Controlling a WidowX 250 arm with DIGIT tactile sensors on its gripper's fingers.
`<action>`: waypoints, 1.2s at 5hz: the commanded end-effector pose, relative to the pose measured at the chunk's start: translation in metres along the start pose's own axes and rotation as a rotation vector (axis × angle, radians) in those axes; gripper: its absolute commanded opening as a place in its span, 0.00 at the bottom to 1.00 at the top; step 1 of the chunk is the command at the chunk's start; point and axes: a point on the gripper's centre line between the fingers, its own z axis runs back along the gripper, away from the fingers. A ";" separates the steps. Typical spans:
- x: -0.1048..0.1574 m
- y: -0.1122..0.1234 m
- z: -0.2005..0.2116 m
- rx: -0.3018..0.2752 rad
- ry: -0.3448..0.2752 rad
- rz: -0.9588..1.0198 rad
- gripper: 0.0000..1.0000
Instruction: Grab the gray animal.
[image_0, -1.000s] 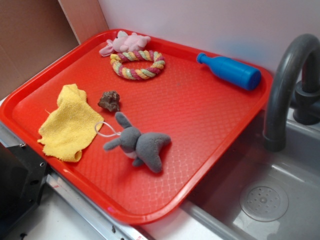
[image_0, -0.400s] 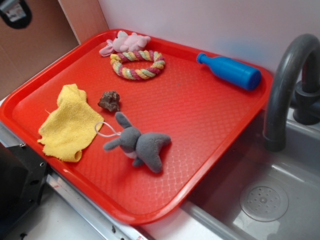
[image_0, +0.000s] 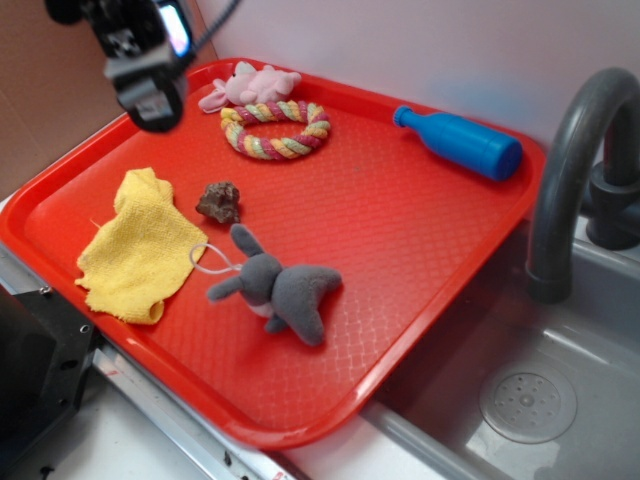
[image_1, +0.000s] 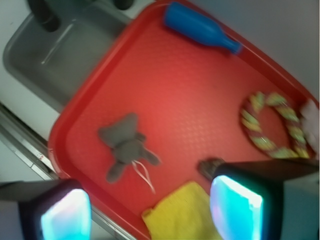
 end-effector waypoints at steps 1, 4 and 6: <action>0.015 -0.023 -0.022 0.003 0.028 -0.067 1.00; 0.013 -0.012 -0.110 0.093 0.219 -0.077 1.00; 0.007 -0.037 -0.134 0.039 0.266 -0.191 1.00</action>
